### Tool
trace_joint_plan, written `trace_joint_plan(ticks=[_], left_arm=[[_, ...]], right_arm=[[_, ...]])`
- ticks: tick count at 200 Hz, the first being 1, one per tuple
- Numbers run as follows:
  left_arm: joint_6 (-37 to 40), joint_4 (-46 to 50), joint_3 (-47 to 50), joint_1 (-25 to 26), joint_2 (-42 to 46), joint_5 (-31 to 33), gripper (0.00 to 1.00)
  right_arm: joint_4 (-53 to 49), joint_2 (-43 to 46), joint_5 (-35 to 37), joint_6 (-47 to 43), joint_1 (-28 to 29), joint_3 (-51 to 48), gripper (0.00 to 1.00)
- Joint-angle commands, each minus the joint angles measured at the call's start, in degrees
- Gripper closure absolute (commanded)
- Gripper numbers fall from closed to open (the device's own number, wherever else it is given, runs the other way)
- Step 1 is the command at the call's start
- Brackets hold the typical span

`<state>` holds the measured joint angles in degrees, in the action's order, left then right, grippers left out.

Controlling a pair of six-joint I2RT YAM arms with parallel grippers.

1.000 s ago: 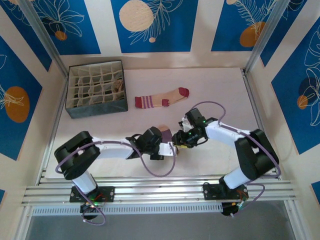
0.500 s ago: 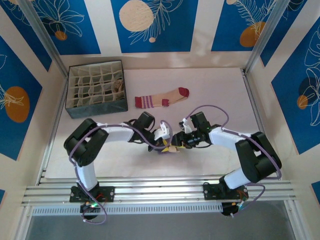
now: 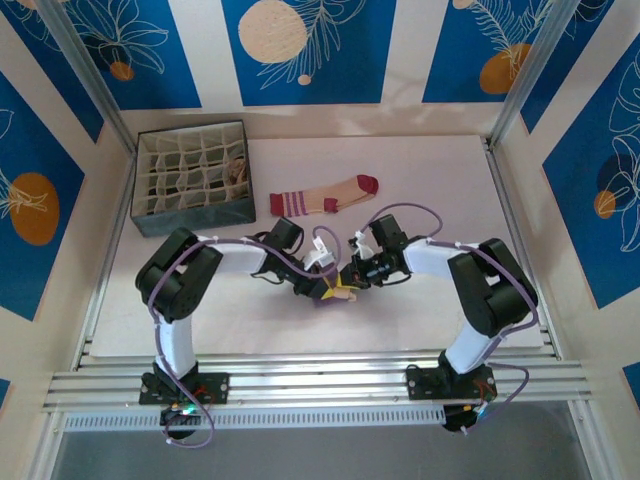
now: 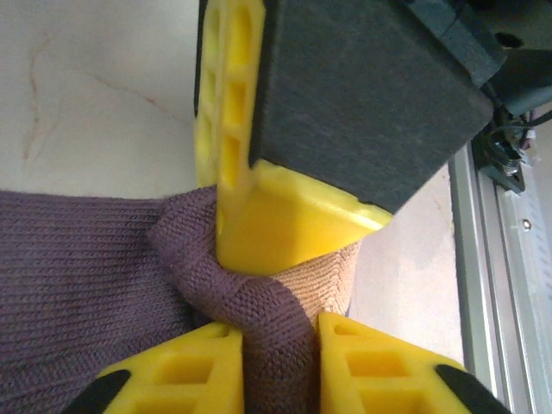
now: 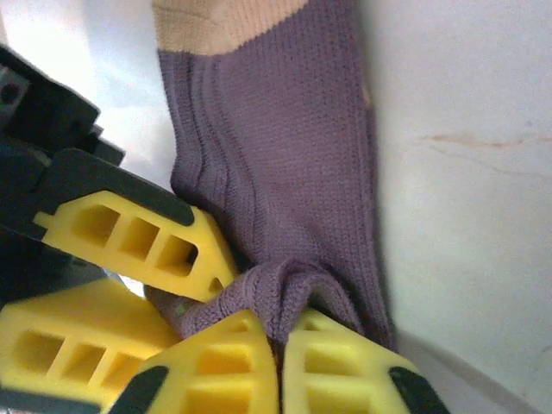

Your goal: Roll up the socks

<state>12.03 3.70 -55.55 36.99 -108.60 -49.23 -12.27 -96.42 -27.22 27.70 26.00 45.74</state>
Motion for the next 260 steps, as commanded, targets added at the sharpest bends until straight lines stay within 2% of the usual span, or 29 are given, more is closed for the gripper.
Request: trace_joint_plan(ticks=[1,38,63,85,106,117,146,164,190,217,236,243,250,260], left_arm=[[1.82,0.59,3.03,0.29,3.58,6.33,0.73],[8.36,-0.21,4.95,0.92,11.66,10.68,0.68],[13.34,-4.56,9.16,2.45,18.19,15.6,0.65],[19.26,-9.41,14.47,6.71,24.19,25.78,0.61],[27.06,-13.89,19.23,13.92,27.28,40.68,0.55],[29.05,-16.66,21.12,16.86,27.49,45.96,0.53],[31.53,-20.23,21.78,21.78,24.64,54.96,0.52],[31.97,-23.39,21.77,22.67,21.33,58.16,0.51],[31.86,-27.77,21.55,23.11,16.18,59.59,0.5],[30.71,-28.69,20.48,23.21,11.65,62.64,0.56],[29.92,-28.5,20.24,23.07,9.77,62.81,0.69],[29.4,-27.3,20.01,22.88,9.68,61.77,0.75],[28.56,-25.36,19.57,22.4,9.81,60.12,0.86],[26.67,-21.28,18.58,21.0,10.48,54.64,1.0]], right_arm=[[-9.01,-3.4,6.93,-0.06,1.8,2.23,1.0],[-14.48,-4.96,10.1,0.08,3.18,5.19,1.0],[-16.73,-5.09,11.08,0.32,3.96,6.94,1.0],[-17.92,-5.5,11.36,0.48,4.49,8.24,1.0],[-18.71,-6.17,11.54,0.61,4.97,9.34,1.0],[-19.2,-6.52,11.57,0.68,5.02,9.8,1.0],[-19.89,-7.03,11.42,0.42,5.38,10.47,1.0],[-20.1,-7.28,11.16,0.16,5.38,10.6,1.0],[-20.48,-7.62,10.71,-0.17,5.37,10.52,1.0],[-21.06,-7.21,9.66,-0.76,5.14,10.3,1.0],[-20.32,-6.23,6.83,-1.4,4.52,9.37,0.95],[-19.72,-5.34,5.77,-1.55,4.12,8.78,0.88],[-19.07,-4.36,4.92,-1.79,3.82,8.02,0.79],[-18.46,-2.32,3.75,-2.03,3.06,6.95,0.67]])
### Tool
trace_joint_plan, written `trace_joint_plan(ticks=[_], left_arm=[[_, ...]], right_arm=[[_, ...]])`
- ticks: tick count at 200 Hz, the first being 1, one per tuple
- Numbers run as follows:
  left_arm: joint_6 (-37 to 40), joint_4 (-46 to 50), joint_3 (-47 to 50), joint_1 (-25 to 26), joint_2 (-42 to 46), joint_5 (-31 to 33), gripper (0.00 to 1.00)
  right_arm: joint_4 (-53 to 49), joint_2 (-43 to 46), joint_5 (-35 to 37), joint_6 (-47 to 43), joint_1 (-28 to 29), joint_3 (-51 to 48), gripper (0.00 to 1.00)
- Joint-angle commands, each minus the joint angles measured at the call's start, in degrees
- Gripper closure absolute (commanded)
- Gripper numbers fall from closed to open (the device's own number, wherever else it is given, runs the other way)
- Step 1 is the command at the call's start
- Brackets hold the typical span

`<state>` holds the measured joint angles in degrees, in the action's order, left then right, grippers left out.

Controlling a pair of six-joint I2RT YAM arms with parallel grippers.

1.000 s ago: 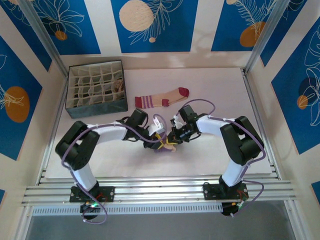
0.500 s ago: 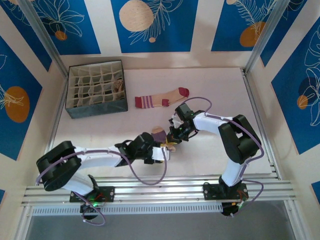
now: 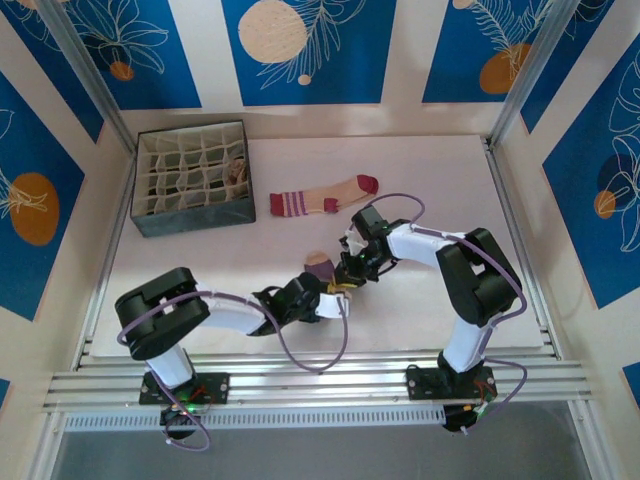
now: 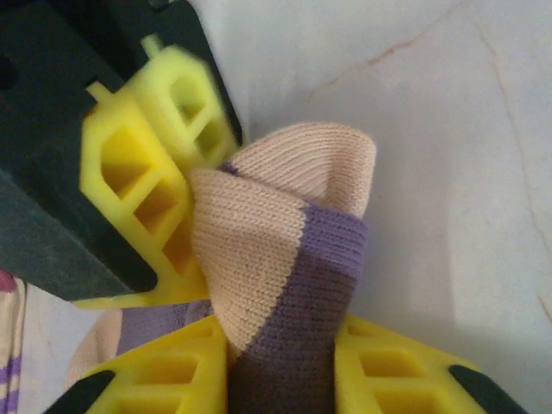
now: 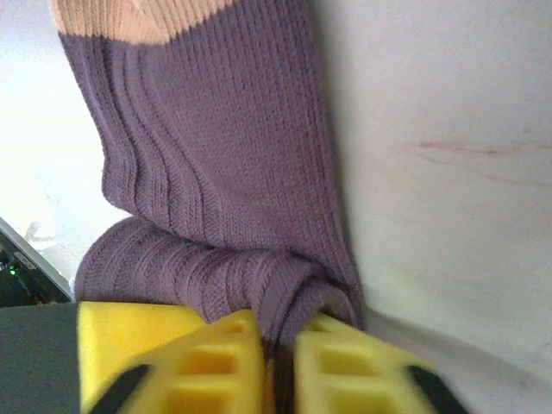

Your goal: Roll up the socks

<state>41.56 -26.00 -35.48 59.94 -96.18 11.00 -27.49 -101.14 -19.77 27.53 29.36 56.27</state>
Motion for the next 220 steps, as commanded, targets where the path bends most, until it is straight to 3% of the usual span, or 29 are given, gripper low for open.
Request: trace_joint_plan(ticks=[1,14,33,67,88,118,154,202,220], left_arm=[[-3.05,8.91,-1.68,-2.12,-1.83,-6.46,1.0],[-6.05,13.47,-3.19,-4.47,-0.88,-14.32,1.0],[-10.74,17.55,-4.86,-8.34,-0.5,-27.62,1.0],[-19.34,17.44,-6.01,-12.03,-1.79,-44.16,1.0],[-24.17,19.87,-8.73,-13.99,-3.95,-50.84,1.0],[-31.01,25.23,-13.6,-17.25,-8.93,-55.45,1.0],[-33.36,28.55,-16.84,-19.22,-14.83,-57.11,1.0],[-34.65,25.92,-16.64,-19.44,-15.98,-56.89,0.87],[-33.41,26.16,-16.63,-19.45,-15.24,-56.58,0.84]], right_arm=[[-3.22,2.6,-3.83,-1.82,-0.33,-3.69,0.66],[-2.35,6.11,-4.31,-1.6,-1.77,-5.34,0.54],[-1.52,11.81,-4.03,-1.03,-4.56,-7.8,0.48],[1.01,18.97,-2.59,-0.99,-8.88,-12.19,0.46],[4.31,20.72,-4.46,-0.72,-9.66,-14.78,0.45],[8.94,20.83,-7.21,0.57,-9.02,-17.04,0.47],[11.94,18.28,-7.67,1.38,-6.8,-17.5,0.53],[11.71,12.21,-4.38,2.39,-4.18,-16.3,0.53],[9.63,8.88,-3.11,2.66,-3.52,-14.33,0.61]])
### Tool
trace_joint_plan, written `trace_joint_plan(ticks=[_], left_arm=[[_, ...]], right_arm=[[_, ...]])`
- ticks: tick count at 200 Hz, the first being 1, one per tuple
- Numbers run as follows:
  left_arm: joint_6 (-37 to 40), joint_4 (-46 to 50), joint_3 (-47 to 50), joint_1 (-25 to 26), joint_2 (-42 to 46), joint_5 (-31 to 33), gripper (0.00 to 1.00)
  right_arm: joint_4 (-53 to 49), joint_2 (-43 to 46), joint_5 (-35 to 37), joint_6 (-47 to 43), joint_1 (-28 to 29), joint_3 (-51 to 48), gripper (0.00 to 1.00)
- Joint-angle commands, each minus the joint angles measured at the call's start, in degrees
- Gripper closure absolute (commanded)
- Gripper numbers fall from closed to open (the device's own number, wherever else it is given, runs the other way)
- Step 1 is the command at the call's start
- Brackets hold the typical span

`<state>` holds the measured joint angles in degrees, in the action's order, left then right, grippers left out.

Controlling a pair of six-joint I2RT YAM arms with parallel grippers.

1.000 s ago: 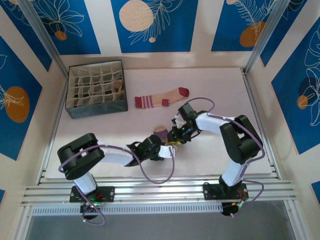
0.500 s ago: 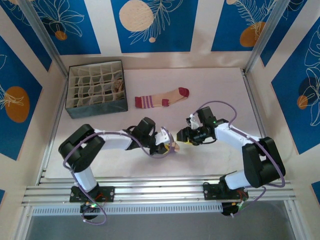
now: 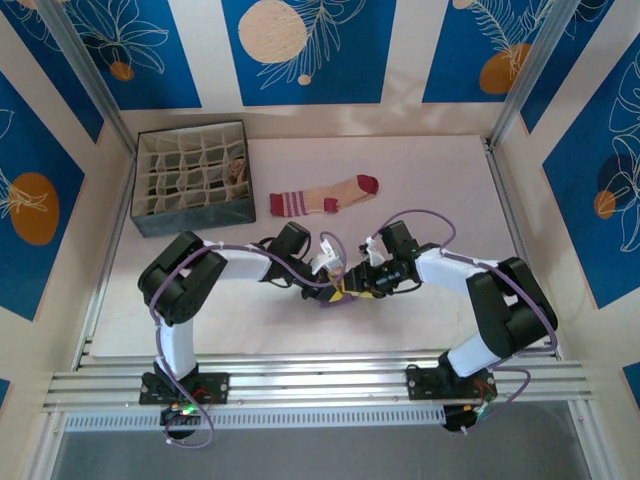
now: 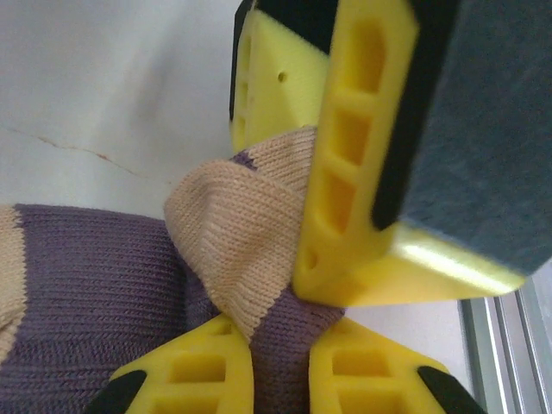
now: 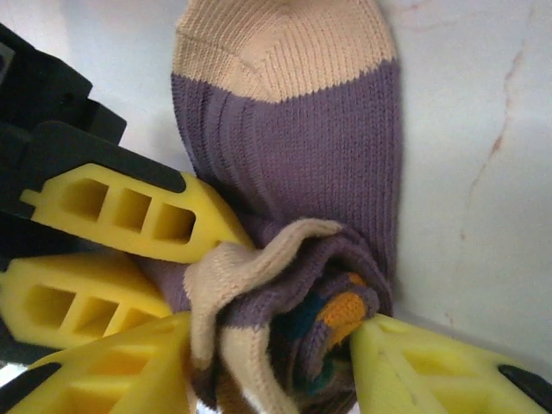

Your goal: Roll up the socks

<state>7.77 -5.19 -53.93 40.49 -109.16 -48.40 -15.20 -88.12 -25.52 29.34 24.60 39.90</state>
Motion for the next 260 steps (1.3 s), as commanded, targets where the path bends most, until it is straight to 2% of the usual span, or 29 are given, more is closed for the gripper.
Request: trace_joint_plan(ticks=[1,24,53,78,112,128,150,169,197,260], left_arm=[[0.48,5.4,1.81,0.01,-2.18,2.85,0.84],[3.46,5.46,2.72,0.05,0.82,4.34,0.76],[9.13,6.24,3.76,0.17,7.46,6.9,0.71],[13.42,4.69,5.23,0.2,13.75,9.28,0.66],[17.73,-2.09,10.67,0.39,22.17,13.12,0.62],[21.76,-4.98,14.22,2.02,25.92,17.55,0.59],[29.72,-3.78,16.69,7.42,28.75,28.79,0.57],[33.13,-4.48,18.17,11.55,28.83,37.23,0.56],[35.18,-5.95,18.68,15.13,26.28,44.0,0.54],[36.96,-11.0,17.51,16.3,18.96,48.04,0.51]], right_arm=[[-2.82,-4.29,2.74,0.87,1.33,2.21,0.62],[-7.29,-6.97,6.72,1.24,2.58,5.24,0.86],[-11.75,-8.51,9.37,1.24,3.28,7.87,1.0],[-14.46,-9.11,10.48,0.98,3.83,9.64,1.0],[-16.38,-10.09,10.75,0.68,4.42,11.27,1.0],[-16.94,-10.7,10.53,0.54,4.65,11.84,1.0],[-17.79,-12.11,9.55,0.21,4.8,12.79,1.0],[-18.58,-13.26,9.13,-0.22,5.06,13.56,1.0],[-19.33,-14.19,8.5,-0.56,5.25,14.29,1.0],[-21.42,-14.76,7.31,-1.55,5.46,14.95,1.0]])
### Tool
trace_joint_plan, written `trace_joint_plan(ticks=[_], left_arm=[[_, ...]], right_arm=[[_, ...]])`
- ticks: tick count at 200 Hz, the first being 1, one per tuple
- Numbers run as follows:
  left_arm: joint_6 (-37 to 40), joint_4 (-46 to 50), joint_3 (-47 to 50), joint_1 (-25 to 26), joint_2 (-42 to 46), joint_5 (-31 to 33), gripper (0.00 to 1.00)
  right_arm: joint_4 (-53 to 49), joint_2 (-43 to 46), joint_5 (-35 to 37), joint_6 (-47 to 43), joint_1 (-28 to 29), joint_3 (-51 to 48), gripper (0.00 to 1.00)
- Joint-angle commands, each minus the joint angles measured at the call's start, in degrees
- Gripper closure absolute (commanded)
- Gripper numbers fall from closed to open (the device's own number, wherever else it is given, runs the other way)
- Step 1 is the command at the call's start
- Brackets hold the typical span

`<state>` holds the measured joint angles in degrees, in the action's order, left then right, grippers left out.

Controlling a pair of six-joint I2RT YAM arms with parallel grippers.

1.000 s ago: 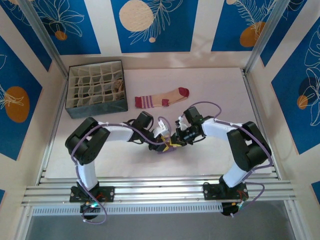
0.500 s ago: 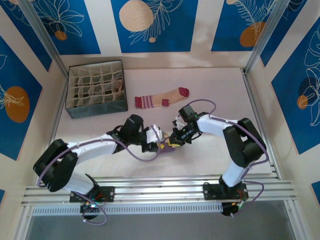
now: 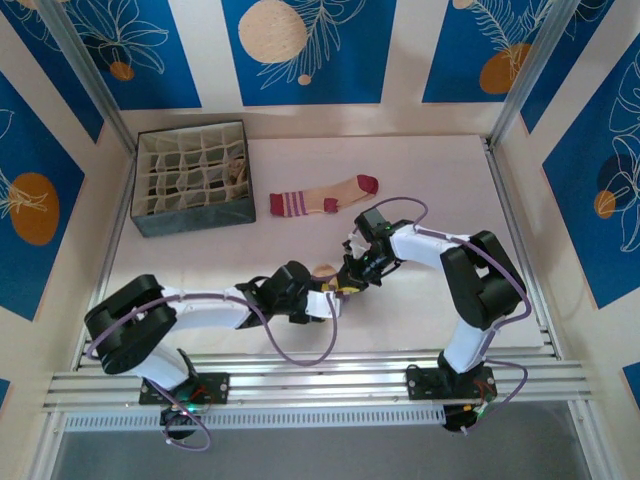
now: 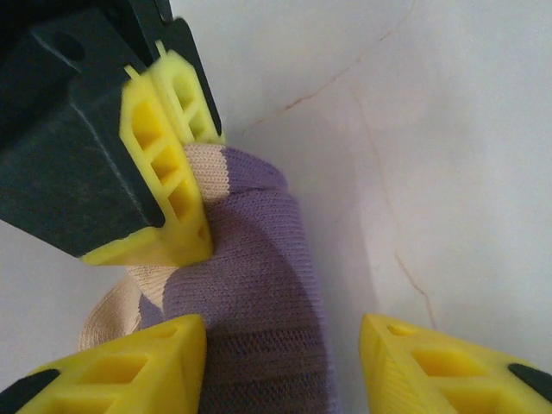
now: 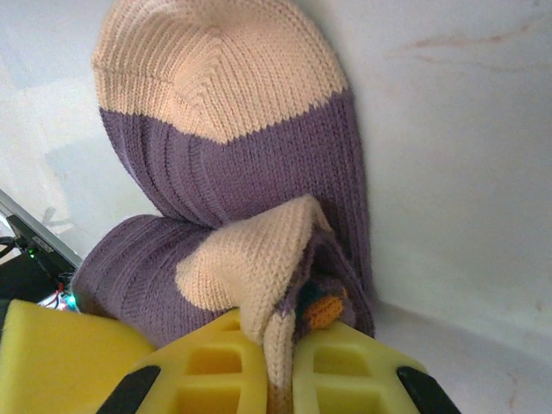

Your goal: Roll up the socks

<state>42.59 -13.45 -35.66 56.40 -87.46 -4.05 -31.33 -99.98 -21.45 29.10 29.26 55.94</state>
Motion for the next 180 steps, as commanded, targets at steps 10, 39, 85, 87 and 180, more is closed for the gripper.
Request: trace_joint_plan(ticks=[10,39,85,87,180], left_arm=[[2.24,-2.76,-1.36,0.39,-4.28,4.62,0.5],[0.05,0.03,-3.27,-0.38,-7.41,3.38,0.66],[-9.15,6.38,-5.39,-5.66,-7.5,-15.81,1.0],[-9.53,6.76,-5.56,-5.97,-7.47,-16.62,1.0],[-26.01,20.62,-17.88,-17.07,-18.27,-43.77,0.99]], right_arm=[[-5.57,-2.89,2.77,-1.56,0.79,-1.02,1.0],[-6.02,-2.84,-0.17,-2.93,0.73,-0.62,0.89],[-2.25,4.6,-5.24,-3.97,-3.38,-3.27,0.51],[-1.98,5.06,-5.48,-3.88,-3.74,-3.46,0.5],[6.22,9.22,-4.93,-0.74,-5.01,-7.7,0.43]])
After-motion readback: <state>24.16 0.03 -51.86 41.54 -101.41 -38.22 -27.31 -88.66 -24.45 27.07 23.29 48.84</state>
